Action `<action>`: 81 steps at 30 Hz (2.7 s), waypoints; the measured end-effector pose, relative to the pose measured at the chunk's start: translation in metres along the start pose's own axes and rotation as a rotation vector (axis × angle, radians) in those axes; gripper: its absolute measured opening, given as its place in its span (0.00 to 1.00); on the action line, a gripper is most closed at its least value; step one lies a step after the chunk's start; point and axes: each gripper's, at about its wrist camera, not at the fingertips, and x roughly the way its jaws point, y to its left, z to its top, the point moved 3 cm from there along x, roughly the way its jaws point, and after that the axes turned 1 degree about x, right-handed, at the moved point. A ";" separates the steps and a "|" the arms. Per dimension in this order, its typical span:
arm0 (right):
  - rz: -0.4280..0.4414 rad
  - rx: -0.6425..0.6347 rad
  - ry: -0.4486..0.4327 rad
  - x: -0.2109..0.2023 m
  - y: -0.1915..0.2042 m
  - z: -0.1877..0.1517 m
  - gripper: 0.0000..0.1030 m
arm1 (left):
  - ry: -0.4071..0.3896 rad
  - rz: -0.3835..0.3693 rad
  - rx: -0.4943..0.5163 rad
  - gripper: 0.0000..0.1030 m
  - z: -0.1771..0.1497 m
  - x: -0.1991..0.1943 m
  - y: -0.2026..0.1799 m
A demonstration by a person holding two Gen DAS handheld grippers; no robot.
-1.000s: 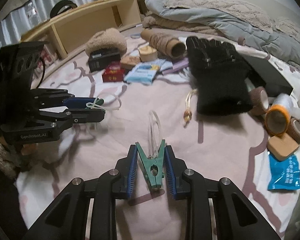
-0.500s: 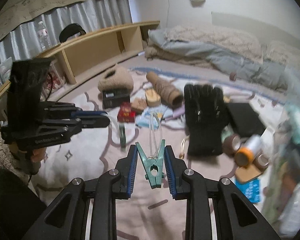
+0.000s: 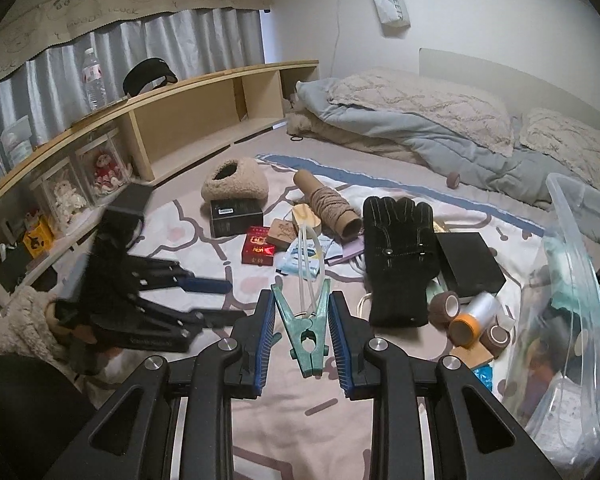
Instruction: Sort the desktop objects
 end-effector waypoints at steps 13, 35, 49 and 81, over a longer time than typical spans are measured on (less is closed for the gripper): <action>0.008 0.053 0.027 0.009 -0.011 -0.009 0.27 | 0.113 -0.019 -0.063 0.28 -0.022 0.065 -0.004; -0.099 0.073 -0.080 -0.039 -0.022 0.026 0.27 | -0.029 -0.009 -0.020 0.15 0.042 -0.015 -0.014; -0.277 0.152 -0.184 -0.122 -0.067 0.070 0.27 | -0.231 -0.082 0.136 0.15 0.146 -0.103 -0.093; -0.709 0.606 -0.065 -0.158 -0.245 -0.033 0.27 | -0.253 -0.221 0.233 0.15 0.201 -0.037 -0.262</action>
